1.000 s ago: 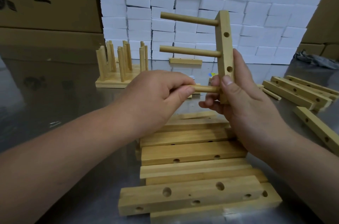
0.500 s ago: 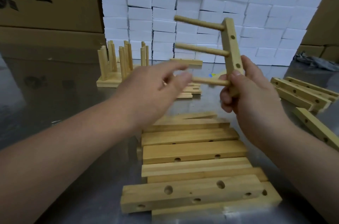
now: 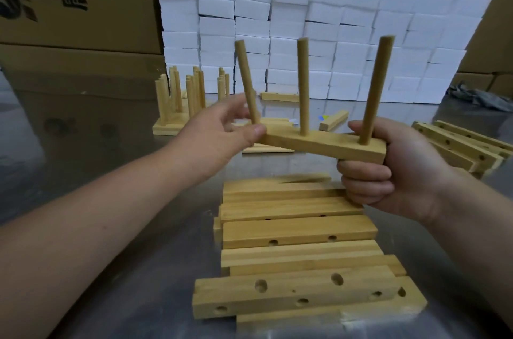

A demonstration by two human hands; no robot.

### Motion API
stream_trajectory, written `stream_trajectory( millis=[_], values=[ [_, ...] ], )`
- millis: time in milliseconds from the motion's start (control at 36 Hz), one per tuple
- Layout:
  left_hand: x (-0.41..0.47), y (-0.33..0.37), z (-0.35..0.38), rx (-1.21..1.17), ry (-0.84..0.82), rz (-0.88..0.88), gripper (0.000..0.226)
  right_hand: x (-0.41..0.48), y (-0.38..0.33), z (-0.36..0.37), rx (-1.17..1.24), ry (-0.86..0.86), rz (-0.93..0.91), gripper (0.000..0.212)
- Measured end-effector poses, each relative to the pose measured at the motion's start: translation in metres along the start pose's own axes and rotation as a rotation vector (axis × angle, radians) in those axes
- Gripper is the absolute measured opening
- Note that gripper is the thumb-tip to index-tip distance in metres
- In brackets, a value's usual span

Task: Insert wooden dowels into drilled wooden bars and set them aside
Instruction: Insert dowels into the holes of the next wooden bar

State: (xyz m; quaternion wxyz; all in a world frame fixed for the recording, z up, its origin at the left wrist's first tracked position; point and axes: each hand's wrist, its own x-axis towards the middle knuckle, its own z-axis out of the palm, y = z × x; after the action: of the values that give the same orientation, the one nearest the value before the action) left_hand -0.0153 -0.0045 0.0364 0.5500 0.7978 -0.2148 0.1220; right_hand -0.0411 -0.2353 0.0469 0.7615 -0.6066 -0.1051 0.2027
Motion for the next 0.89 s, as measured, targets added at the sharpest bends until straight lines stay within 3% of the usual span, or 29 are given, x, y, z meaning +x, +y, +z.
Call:
stream_trajectory(
  millis=[194, 306, 639, 889],
  values=[
    [-0.002, 0.004, 0.001, -0.033, -0.051, 0.017, 0.026, 0.001, -0.002, 0.001, 0.074, -0.035, 0.000, 0.052],
    [0.001, 0.001, -0.003, 0.052, -0.029, -0.009, 0.023, 0.004, -0.001, -0.001, 0.109, 0.095, -0.050, 0.067],
    [0.020, -0.021, -0.066, 0.107, 0.211, -0.128, 0.016, 0.024, 0.011, -0.021, 0.024, 0.558, -0.260, 0.040],
    [0.005, -0.053, -0.125, 0.451, 0.225, -0.320, 0.014, 0.039, 0.022, -0.036, -0.141, 0.714, -0.224, 0.031]
  ],
)
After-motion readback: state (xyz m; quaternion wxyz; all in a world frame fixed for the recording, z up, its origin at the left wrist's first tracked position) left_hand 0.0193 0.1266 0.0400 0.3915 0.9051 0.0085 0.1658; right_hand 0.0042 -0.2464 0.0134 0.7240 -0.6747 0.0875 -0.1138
